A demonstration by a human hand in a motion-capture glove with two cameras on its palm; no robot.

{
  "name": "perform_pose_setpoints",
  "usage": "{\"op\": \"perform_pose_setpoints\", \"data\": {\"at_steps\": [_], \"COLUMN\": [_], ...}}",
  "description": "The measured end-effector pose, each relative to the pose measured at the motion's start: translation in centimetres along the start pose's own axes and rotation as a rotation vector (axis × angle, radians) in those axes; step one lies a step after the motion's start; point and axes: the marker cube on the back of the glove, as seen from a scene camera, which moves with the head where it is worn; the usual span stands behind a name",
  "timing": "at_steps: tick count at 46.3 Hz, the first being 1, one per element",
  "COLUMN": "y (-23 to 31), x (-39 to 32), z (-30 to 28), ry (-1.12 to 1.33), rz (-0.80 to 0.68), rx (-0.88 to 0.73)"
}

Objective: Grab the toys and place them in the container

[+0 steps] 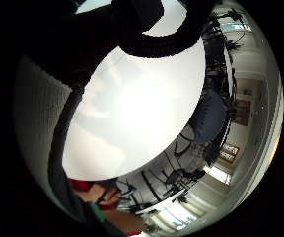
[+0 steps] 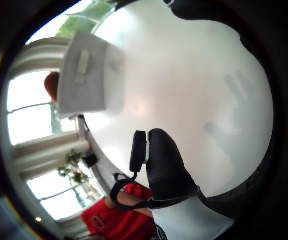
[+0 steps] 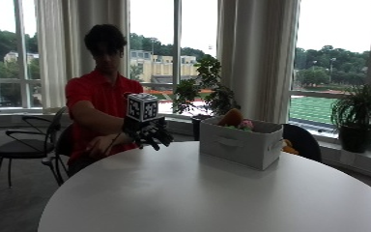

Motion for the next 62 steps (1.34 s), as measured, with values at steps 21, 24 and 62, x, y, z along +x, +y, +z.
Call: {"op": "perform_pose_setpoints", "data": {"at_steps": [21,24,62], "y": [-0.01,-0.05,-0.51], "x": [-0.21,-0.21,0.31], "z": [0.14,0.13,-0.03], "ry": [0.006,0.009,0.004], "rz": [-0.009,-0.011,0.012], "rx": [-0.003,-0.002,-0.006]}}
